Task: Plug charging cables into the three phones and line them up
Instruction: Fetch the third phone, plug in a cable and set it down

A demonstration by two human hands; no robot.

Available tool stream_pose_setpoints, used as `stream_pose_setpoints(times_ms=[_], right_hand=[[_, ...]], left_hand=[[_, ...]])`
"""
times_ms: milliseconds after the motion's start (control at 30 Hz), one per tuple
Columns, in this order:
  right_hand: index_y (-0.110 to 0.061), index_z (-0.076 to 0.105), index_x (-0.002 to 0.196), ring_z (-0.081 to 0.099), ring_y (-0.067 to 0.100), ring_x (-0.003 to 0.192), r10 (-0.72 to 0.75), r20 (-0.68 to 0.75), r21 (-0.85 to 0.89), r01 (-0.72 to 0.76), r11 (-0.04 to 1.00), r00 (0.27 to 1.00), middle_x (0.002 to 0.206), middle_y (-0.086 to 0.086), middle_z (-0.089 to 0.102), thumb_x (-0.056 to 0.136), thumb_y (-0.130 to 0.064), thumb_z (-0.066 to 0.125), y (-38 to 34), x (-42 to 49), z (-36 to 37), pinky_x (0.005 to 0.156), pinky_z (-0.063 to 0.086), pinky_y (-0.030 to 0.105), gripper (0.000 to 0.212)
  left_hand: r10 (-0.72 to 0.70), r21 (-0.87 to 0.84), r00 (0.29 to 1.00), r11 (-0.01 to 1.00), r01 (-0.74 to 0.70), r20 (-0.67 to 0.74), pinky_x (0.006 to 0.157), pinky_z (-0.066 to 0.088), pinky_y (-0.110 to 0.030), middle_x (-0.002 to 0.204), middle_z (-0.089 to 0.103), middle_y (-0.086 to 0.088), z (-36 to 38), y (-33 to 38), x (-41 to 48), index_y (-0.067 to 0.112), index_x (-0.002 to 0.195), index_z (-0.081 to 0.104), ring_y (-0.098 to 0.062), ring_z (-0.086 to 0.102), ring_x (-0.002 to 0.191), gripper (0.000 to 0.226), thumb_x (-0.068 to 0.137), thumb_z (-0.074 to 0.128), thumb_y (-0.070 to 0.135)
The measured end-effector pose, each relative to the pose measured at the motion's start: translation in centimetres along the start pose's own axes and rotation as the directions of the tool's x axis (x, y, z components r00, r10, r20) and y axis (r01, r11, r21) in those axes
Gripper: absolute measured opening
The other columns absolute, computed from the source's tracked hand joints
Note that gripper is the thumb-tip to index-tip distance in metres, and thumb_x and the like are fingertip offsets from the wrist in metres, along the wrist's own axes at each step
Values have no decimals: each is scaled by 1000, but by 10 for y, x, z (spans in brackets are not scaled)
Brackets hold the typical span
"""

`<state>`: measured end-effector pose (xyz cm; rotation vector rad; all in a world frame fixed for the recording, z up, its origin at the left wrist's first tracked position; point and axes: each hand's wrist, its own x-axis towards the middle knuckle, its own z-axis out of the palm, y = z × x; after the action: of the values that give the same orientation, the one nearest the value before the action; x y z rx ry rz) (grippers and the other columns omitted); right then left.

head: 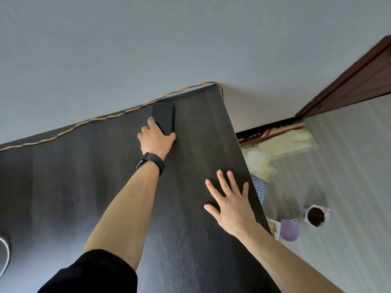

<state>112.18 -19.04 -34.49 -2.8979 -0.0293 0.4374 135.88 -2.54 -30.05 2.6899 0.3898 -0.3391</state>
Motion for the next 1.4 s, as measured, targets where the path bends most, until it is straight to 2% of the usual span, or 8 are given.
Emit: stream_pose_setpoints(times_ms=[267,400,500,600,733,800,1100,1400], right_hand=[[-37,21,156,5,36,154,21,134,43,-27,999,991,168,7,7,93,-62,46,-3,-1,-20,113,19,72,72],[-39,13,157,-12,28,154,44,343,94,-81,992,938,168,0,-11,96,-63,35,-3,9,-49,118,9,66,69],[-30,35,153,2,26,155,98,467,291,-258,921,879,169,2,7,99,-63,24,-15,6,-90,121,16,58,64],[-19,52,143,46,33,138,181,542,552,-510,660,821,150,11,51,100,-63,13,-31,-11,-119,110,34,44,73],[-23,64,124,71,29,107,86,626,779,-627,-14,775,117,8,74,93,-72,36,-54,-65,-133,101,50,46,65],[-22,67,118,73,31,103,57,621,782,-612,-116,782,111,8,76,91,-67,50,-66,-96,-137,97,54,48,55],[-17,66,114,78,28,84,91,485,862,-493,121,870,110,10,73,95,-18,67,-153,-188,-113,79,62,41,19],[-21,65,121,76,36,82,-51,401,862,-358,358,915,106,11,76,97,-17,63,-290,-239,-74,76,62,42,24]], left_hand=[[-98,-530,930,799,285,353,87,58,-36,118,67,-4,-30,-29,-81,29,137,40,-17,68,97,101,51,87,56],[-51,-540,833,739,403,551,73,58,-28,107,73,-12,-43,-58,-144,23,131,43,-14,72,80,91,56,92,38],[-35,-541,802,721,434,596,72,57,-28,101,74,-9,-55,-75,-193,21,130,44,-14,73,78,91,55,92,35],[-10,-532,804,746,402,594,83,59,-32,105,74,-6,-68,-87,-228,23,131,43,-15,74,84,91,56,92,38],[58,-465,834,850,247,549,88,58,-33,103,73,4,-91,-97,-275,30,131,40,-12,74,86,90,55,86,46],[104,-425,842,891,157,529,77,57,-23,100,71,9,-105,-104,-298,33,131,39,-6,72,85,83,62,83,43],[271,-291,876,943,-159,399,88,48,-18,110,58,19,-150,-195,-373,32,140,35,-5,59,103,87,66,77,47],[190,-649,885,745,151,424,86,58,-32,113,70,0,-195,-376,-390,30,126,61,-9,70,85,38,90,69,21]])
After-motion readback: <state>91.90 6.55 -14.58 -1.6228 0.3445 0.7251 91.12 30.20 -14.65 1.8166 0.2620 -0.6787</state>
